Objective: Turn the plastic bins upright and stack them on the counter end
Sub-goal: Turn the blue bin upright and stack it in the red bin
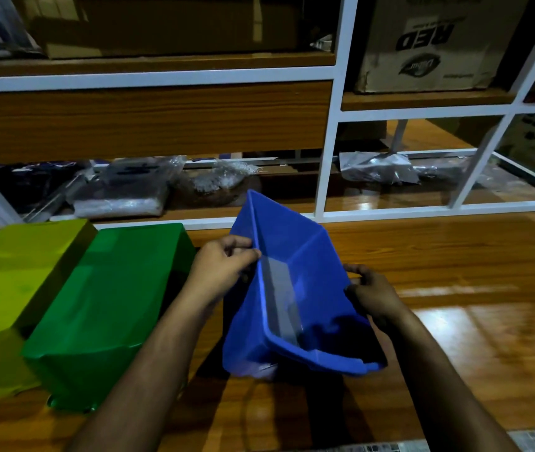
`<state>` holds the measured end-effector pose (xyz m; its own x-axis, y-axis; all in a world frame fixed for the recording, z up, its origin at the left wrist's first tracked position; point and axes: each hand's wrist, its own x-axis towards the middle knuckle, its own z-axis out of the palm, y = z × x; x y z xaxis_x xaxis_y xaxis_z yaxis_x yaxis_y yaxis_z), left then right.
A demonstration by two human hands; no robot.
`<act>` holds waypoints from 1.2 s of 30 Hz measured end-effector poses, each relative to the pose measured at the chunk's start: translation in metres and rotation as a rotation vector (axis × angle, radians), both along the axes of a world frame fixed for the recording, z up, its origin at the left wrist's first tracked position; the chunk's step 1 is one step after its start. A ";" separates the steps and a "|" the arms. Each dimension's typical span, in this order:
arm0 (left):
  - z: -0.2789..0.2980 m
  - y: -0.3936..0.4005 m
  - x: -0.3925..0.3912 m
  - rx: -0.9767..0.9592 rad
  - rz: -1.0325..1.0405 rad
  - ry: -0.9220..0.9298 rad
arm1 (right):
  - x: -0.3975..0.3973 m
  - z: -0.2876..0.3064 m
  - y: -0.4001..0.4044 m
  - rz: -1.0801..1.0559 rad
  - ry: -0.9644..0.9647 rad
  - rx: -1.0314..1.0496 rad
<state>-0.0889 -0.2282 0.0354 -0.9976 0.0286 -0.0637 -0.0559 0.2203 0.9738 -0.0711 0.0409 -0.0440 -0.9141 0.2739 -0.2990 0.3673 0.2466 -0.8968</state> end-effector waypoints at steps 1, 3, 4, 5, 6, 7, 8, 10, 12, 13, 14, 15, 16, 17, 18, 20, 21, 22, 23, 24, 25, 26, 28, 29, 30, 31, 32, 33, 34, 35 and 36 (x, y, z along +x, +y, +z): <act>0.000 -0.002 0.001 0.091 -0.006 -0.057 | 0.001 0.003 0.002 0.005 0.014 -0.018; -0.005 -0.007 0.000 0.196 -0.011 -0.140 | 0.003 0.009 0.004 0.021 0.053 -0.096; -0.010 -0.011 0.000 0.221 -0.003 -0.169 | 0.004 0.011 0.005 0.021 0.069 -0.150; -0.015 -0.015 -0.001 0.232 0.013 -0.191 | 0.006 0.013 0.005 0.023 0.081 -0.201; -0.021 -0.019 -0.001 0.233 0.032 -0.207 | 0.007 0.014 0.005 0.020 0.090 -0.240; -0.026 -0.022 -0.001 0.231 0.048 -0.221 | 0.008 0.014 0.005 0.021 0.097 -0.265; -0.030 -0.024 -0.001 0.226 0.061 -0.233 | 0.009 0.012 0.005 0.030 0.101 -0.286; -0.038 -0.027 0.000 0.203 0.098 -0.254 | 0.009 0.011 0.005 0.044 0.099 -0.332; -0.044 -0.028 0.002 0.180 0.134 -0.272 | 0.008 0.011 0.004 0.062 0.081 -0.365; -0.046 -0.029 0.003 0.172 0.145 -0.280 | 0.009 0.012 0.002 0.083 0.072 -0.374; -0.047 -0.030 0.003 0.172 0.151 -0.289 | 0.008 0.011 0.001 0.103 0.060 -0.371; -0.048 -0.031 0.003 0.175 0.152 -0.302 | 0.008 0.011 0.000 0.116 0.046 -0.357; -0.048 -0.033 0.003 0.179 0.147 -0.322 | 0.007 0.012 -0.001 0.114 0.029 -0.337; -0.048 -0.035 0.002 0.185 0.133 -0.345 | 0.007 0.014 -0.001 0.103 0.013 -0.322; -0.048 -0.036 0.002 0.196 0.110 -0.369 | 0.008 0.016 -0.002 0.095 0.000 -0.318; -0.045 -0.038 0.003 0.232 0.048 -0.406 | 0.008 0.018 -0.002 0.088 -0.011 -0.326; -0.045 -0.040 0.003 0.247 0.025 -0.410 | 0.009 0.019 0.000 0.085 -0.009 -0.333; -0.044 -0.040 0.003 0.256 0.012 -0.404 | 0.011 0.019 0.001 0.077 -0.002 -0.347; -0.045 -0.041 0.003 0.258 0.004 -0.391 | 0.014 0.020 0.003 0.072 0.005 -0.368; -0.045 -0.042 0.003 0.252 -0.010 -0.378 | 0.017 0.020 0.006 0.070 0.011 -0.388; -0.044 -0.041 0.003 0.248 -0.032 -0.369 | 0.021 0.021 0.008 0.073 0.016 -0.403; -0.043 -0.039 0.003 0.245 -0.063 -0.364 | 0.026 0.022 0.010 0.073 0.024 -0.411; -0.039 -0.033 0.003 0.238 -0.125 -0.370 | 0.037 0.026 0.014 0.038 0.043 -0.422; -0.036 -0.027 0.002 0.231 -0.161 -0.374 | 0.044 0.027 0.018 0.003 0.053 -0.427; -0.033 -0.021 0.002 0.227 -0.197 -0.374 | 0.052 0.029 0.023 -0.027 0.061 -0.432; -0.030 -0.013 0.001 0.229 -0.235 -0.374 | 0.062 0.031 0.029 -0.055 0.071 -0.435; -0.028 -0.004 0.000 0.236 -0.275 -0.374 | 0.074 0.033 0.036 -0.082 0.081 -0.436; -0.025 0.004 0.000 0.242 -0.312 -0.374 | 0.085 0.034 0.043 -0.103 0.089 -0.436; -0.023 0.016 0.000 0.241 -0.365 -0.379 | 0.099 0.034 0.052 -0.134 0.095 -0.435; -0.022 0.028 0.000 0.236 -0.418 -0.389 | 0.115 0.034 0.061 -0.170 0.095 -0.431; -0.021 0.042 0.002 0.234 -0.470 -0.402 | 0.131 0.034 0.070 -0.208 0.094 -0.430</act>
<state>-0.0871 -0.1864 0.0148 -0.7755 0.5136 -0.3673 -0.3743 0.0945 0.9225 0.0601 0.1108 -0.0102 -0.8814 0.3237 -0.3440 0.2820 -0.2235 -0.9330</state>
